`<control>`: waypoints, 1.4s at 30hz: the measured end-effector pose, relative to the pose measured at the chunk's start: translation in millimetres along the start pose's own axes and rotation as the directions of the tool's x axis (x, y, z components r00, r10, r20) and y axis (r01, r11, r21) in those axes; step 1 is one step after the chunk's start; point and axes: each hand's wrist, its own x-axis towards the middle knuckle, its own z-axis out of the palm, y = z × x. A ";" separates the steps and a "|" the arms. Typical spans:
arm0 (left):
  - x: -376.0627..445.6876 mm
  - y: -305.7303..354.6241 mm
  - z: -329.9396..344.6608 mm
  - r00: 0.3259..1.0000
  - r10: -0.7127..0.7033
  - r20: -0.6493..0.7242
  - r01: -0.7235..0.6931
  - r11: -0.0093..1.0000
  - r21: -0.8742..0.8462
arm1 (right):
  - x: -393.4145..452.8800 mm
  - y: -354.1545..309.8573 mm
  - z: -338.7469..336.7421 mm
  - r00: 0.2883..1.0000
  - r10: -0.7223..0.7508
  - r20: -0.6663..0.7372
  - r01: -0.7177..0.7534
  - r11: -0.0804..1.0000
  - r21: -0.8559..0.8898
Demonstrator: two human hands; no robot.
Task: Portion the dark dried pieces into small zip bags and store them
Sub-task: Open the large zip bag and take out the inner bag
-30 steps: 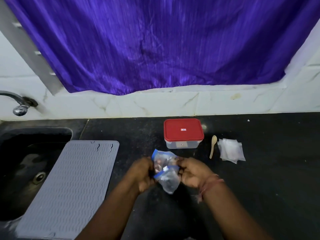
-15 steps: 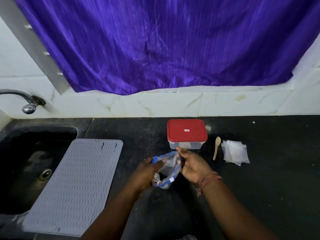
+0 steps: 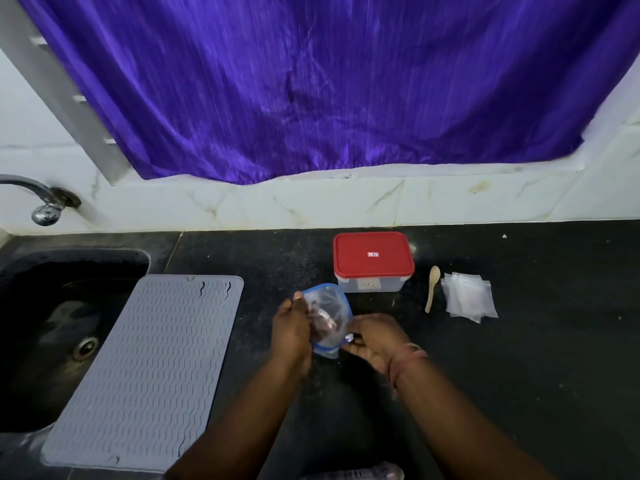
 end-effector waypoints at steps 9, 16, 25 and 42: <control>-3.5 1.3 -10.6 0.993 -0.113 0.040 0.116 0.992 -0.055 | 8.9 0.1 -0.7 0.994 0.040 0.102 -0.058 0.983 0.175; 12.2 13.9 -31.0 0.927 -0.373 -0.042 0.365 0.922 -0.132 | 14.1 -15.2 -19.3 0.958 0.068 0.278 -0.160 0.932 0.325; 24.0 32.0 -35.3 0.794 -0.555 0.249 0.592 0.798 -0.110 | 29.5 -10.6 -9.5 0.959 0.181 0.218 -0.235 0.937 0.257; 49.9 28.8 -24.7 0.829 -0.517 0.216 0.523 0.852 0.032 | 58.6 -11.1 -8.0 0.801 -0.595 0.063 0.523 0.645 -0.557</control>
